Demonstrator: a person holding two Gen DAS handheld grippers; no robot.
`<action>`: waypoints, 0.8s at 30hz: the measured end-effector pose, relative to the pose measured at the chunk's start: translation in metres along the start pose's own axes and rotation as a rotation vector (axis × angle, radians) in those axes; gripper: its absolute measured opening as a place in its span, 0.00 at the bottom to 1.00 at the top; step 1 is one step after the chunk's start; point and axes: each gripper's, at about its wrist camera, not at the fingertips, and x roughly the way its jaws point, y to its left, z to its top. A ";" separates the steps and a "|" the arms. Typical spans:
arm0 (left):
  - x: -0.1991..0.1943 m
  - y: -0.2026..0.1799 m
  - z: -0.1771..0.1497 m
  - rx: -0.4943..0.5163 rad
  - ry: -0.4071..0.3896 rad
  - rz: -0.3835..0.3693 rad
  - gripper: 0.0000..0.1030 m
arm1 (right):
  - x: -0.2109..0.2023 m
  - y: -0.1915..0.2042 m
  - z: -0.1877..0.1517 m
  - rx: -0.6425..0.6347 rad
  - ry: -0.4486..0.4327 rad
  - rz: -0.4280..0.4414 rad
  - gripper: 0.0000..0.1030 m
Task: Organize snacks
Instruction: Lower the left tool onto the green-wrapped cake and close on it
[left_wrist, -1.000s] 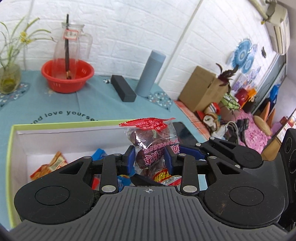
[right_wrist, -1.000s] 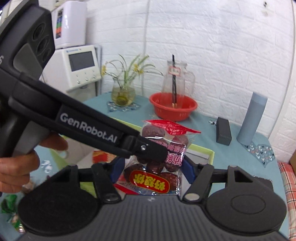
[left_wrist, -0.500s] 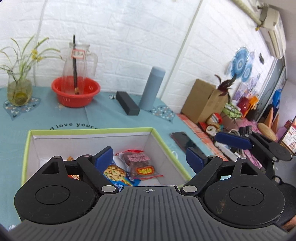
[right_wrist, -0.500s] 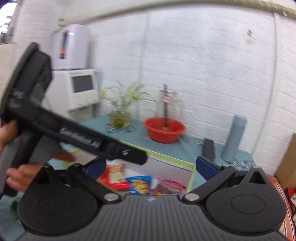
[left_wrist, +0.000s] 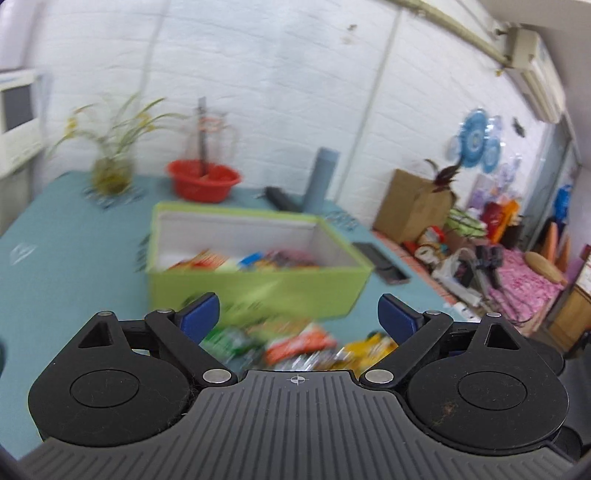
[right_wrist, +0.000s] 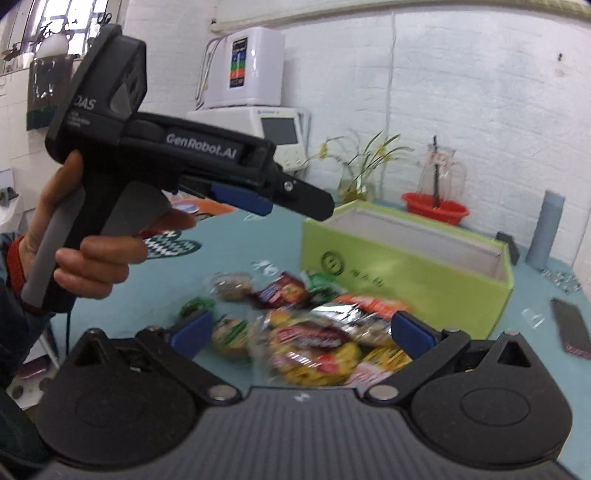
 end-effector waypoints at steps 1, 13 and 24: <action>-0.007 0.009 -0.010 -0.026 0.003 0.031 0.79 | 0.005 0.008 -0.006 0.015 0.017 0.029 1.00; -0.068 0.121 -0.077 -0.362 0.023 0.155 0.72 | 0.071 0.073 -0.008 0.065 0.148 0.191 1.00; -0.051 0.133 -0.082 -0.355 0.089 0.043 0.59 | 0.122 0.095 0.014 -0.048 0.190 0.160 0.99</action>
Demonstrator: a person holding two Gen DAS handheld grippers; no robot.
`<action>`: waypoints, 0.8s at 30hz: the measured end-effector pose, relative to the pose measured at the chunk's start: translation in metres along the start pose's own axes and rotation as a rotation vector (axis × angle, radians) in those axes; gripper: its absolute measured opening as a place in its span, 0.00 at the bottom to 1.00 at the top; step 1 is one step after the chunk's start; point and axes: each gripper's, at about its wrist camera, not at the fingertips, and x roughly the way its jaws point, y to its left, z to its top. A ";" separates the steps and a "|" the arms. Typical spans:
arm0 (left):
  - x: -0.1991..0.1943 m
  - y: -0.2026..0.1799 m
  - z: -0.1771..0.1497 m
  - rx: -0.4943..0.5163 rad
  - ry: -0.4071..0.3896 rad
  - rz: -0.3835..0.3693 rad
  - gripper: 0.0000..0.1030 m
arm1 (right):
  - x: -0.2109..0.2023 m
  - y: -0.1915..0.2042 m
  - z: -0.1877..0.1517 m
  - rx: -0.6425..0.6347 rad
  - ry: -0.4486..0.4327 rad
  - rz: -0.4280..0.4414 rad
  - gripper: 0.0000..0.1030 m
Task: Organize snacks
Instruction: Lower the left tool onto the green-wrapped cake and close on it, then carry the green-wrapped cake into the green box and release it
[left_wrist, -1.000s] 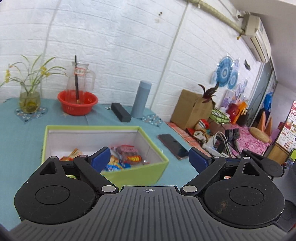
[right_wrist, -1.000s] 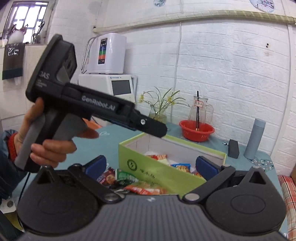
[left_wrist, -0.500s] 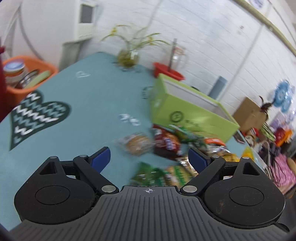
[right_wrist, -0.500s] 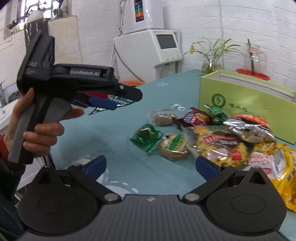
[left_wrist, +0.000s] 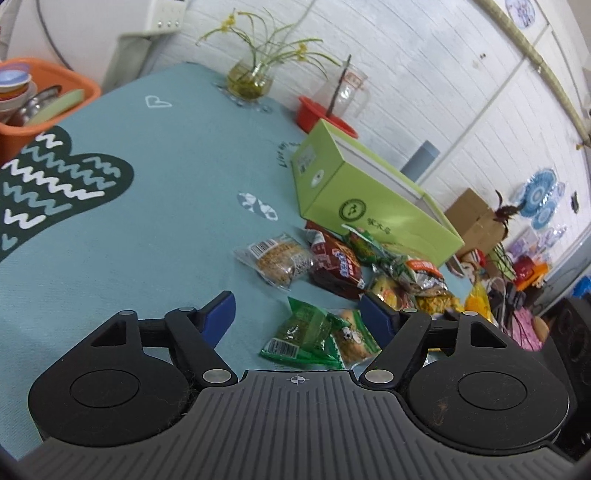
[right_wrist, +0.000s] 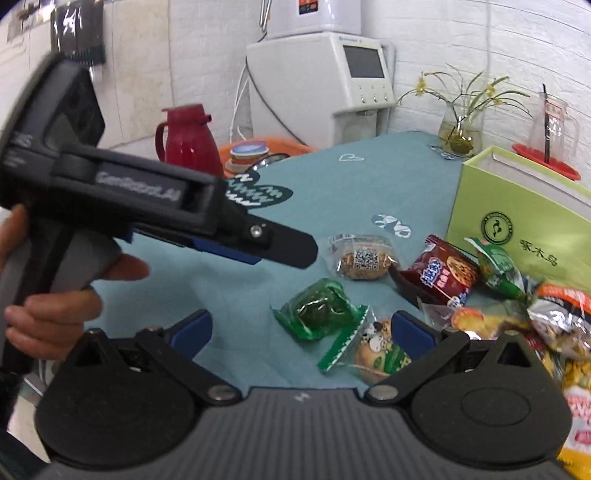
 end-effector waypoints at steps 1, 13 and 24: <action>0.000 -0.001 -0.001 0.013 0.005 -0.005 0.59 | 0.006 -0.001 0.002 -0.008 0.006 0.000 0.99; 0.017 -0.001 -0.016 0.039 0.127 -0.067 0.30 | 0.040 0.029 0.002 -0.142 0.062 0.071 0.99; 0.036 -0.064 -0.065 0.099 0.255 -0.202 0.27 | -0.039 0.018 -0.062 -0.020 0.052 -0.056 0.99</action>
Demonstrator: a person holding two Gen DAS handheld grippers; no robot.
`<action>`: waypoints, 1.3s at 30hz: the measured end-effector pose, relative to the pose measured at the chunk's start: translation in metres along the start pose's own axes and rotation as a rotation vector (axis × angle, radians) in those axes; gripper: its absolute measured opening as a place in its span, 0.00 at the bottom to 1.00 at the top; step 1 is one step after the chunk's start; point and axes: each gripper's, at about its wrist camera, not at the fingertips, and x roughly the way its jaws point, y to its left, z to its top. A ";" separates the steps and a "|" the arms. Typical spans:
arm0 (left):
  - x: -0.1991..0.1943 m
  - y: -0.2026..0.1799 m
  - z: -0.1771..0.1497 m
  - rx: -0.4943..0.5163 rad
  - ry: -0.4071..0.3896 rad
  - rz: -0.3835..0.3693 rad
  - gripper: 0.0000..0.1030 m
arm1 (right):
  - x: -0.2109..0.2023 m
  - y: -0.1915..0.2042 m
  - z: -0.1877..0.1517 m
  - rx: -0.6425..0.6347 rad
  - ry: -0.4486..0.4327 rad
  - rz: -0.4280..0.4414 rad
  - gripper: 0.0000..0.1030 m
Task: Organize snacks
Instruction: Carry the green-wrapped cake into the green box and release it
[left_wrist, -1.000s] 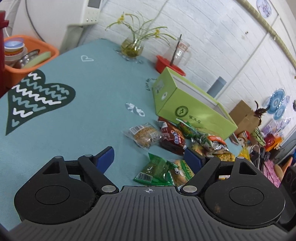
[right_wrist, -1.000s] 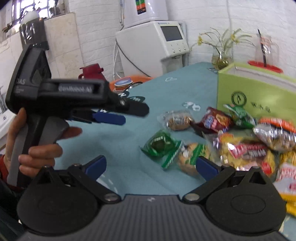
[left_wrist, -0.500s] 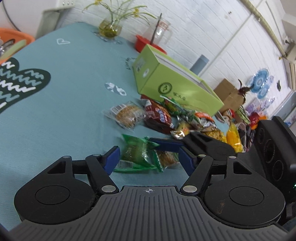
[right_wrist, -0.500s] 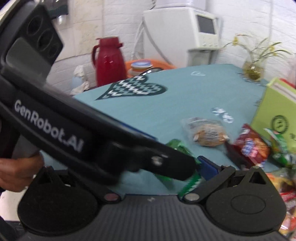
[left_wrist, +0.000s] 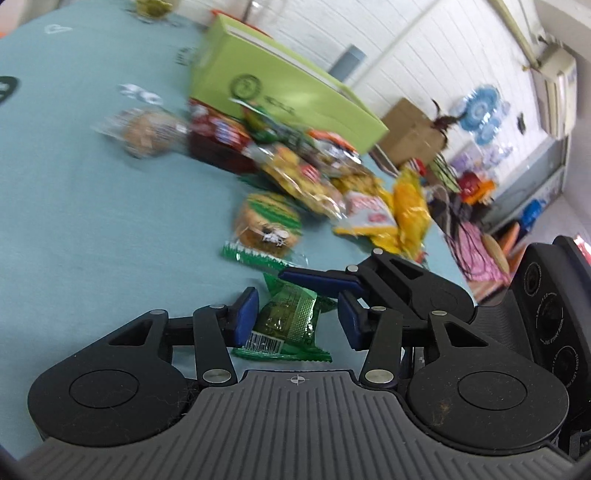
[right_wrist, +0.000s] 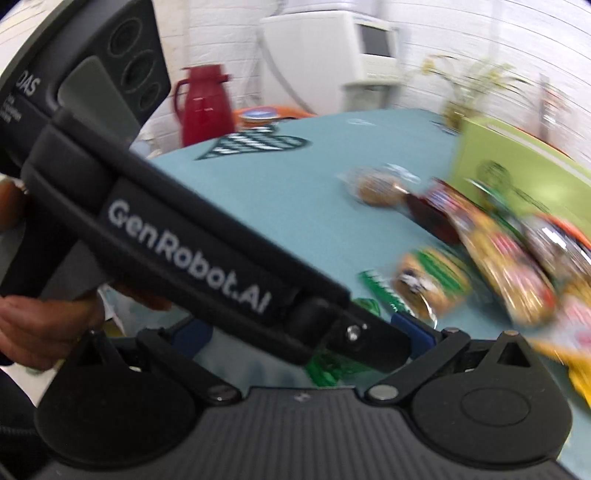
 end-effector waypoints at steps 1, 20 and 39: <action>0.007 -0.007 0.000 0.008 0.010 -0.008 0.27 | -0.006 -0.007 -0.006 0.030 0.001 -0.019 0.99; 0.013 -0.048 -0.016 0.170 0.031 0.155 0.10 | -0.040 -0.024 -0.031 0.134 -0.091 -0.096 0.49; 0.067 -0.061 0.218 0.263 -0.149 0.137 0.08 | 0.002 -0.177 0.136 0.053 -0.220 -0.244 0.52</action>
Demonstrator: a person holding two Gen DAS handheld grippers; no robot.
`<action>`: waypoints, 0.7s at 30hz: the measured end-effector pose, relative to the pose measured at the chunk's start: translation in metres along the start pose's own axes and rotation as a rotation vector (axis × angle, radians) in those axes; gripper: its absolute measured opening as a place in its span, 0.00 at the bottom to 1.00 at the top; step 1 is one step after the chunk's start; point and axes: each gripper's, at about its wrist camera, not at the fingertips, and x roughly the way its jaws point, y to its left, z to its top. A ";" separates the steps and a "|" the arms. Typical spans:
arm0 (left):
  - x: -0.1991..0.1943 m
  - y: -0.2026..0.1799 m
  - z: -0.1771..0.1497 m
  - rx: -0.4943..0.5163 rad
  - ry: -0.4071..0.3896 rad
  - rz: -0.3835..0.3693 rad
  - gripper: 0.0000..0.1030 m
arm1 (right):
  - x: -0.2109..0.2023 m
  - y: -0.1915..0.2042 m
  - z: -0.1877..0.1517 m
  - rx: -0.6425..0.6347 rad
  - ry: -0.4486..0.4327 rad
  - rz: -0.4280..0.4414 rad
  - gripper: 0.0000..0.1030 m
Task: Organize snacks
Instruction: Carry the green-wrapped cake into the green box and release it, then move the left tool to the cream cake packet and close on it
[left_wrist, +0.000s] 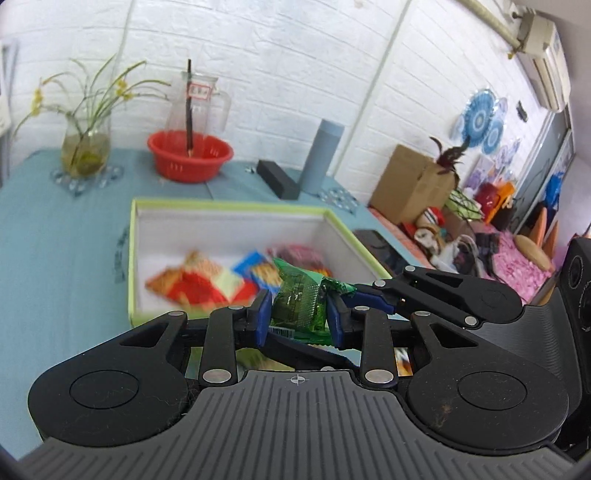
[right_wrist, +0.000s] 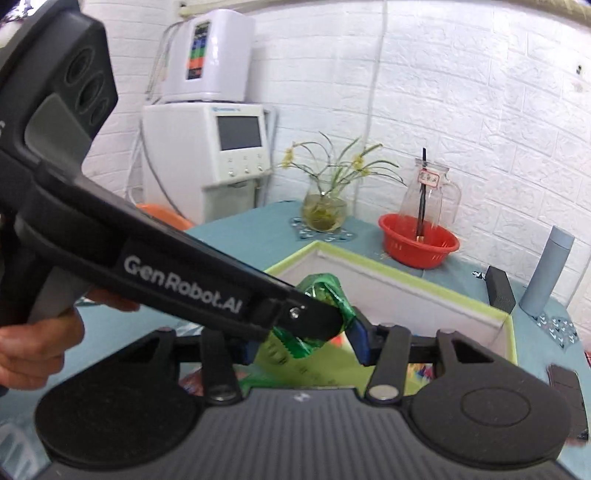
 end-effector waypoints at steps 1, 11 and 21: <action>0.012 0.004 0.010 0.000 0.009 0.007 0.08 | 0.014 -0.011 0.006 0.010 0.010 -0.001 0.52; 0.063 0.040 0.033 -0.015 -0.014 0.081 0.53 | 0.059 -0.059 -0.004 0.078 0.055 0.011 0.85; -0.027 0.005 -0.018 0.009 -0.096 0.043 0.66 | -0.050 -0.016 -0.027 0.081 -0.065 0.029 0.91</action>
